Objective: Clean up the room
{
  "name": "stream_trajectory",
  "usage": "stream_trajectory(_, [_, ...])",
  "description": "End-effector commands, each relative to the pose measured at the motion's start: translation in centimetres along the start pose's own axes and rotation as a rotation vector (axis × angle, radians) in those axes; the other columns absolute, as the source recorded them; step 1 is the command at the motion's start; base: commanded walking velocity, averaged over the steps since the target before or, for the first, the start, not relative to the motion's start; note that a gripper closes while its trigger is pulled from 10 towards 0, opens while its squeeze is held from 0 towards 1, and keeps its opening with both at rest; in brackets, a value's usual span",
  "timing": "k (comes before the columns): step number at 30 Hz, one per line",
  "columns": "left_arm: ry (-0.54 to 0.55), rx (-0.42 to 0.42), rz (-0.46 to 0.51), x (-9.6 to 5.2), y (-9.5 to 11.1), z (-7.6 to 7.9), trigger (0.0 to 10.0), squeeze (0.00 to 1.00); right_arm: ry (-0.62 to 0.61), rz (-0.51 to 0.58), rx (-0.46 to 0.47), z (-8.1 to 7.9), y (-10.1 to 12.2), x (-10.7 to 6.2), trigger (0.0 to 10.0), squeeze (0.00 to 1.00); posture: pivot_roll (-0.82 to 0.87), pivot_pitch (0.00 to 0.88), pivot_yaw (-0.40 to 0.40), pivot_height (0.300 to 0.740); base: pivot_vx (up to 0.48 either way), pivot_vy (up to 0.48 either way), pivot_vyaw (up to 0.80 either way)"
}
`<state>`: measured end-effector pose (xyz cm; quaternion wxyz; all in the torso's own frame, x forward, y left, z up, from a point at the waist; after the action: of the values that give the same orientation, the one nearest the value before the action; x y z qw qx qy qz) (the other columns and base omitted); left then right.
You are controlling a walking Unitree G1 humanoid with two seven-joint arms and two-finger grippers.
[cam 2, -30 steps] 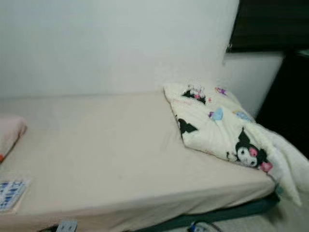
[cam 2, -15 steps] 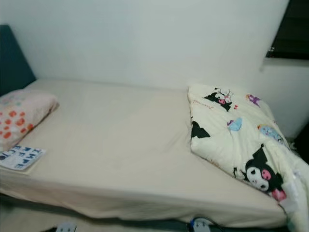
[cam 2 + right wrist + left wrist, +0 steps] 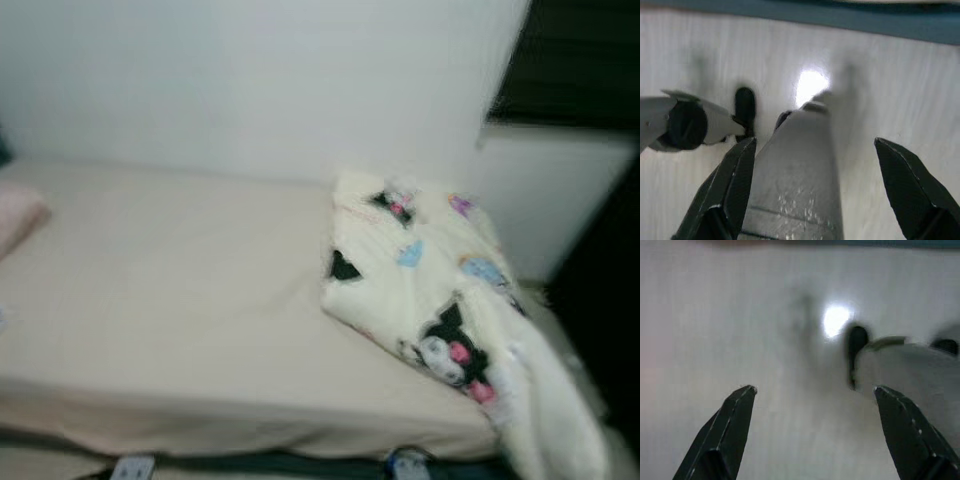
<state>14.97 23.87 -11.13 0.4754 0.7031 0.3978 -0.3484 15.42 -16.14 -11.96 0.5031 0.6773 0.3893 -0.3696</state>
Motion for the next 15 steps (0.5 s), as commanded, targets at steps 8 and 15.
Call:
stream_trajectory(8, [-0.005, -0.007, 0.001, 0.01, 0.10, 0.26, 10.0, 0.00, 0.002, 0.013, -0.006, 0.07, 0.77, 0.02, 10.0, 0.00, 0.09, 0.000, -0.057, 0.740, 0.000, -0.480, 0.00])
stream_trajectory(15, [0.004, -0.008, -0.001, -0.03, -0.15, 0.09, 10.0, 0.00, 0.006, 0.009, -0.007, -0.16, 0.49, 0.06, 10.0, 0.00, 0.09, 0.000, -0.055, 0.740, 0.000, -0.274, 0.00])
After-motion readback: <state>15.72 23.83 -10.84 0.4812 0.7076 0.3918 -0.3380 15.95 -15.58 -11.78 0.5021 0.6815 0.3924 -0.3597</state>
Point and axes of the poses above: a point about 5 cm out from each wrist's last joint towards the gripper, its own x axis pointing out of the wrist towards the gripper, its own y axis along the axis of the wrist's last joint, z = x × y, the point moved 2 cm from there along x, pointing out of the wrist towards the gripper, and after that the axes turned 11 degrees about x, right-handed, at the moved point
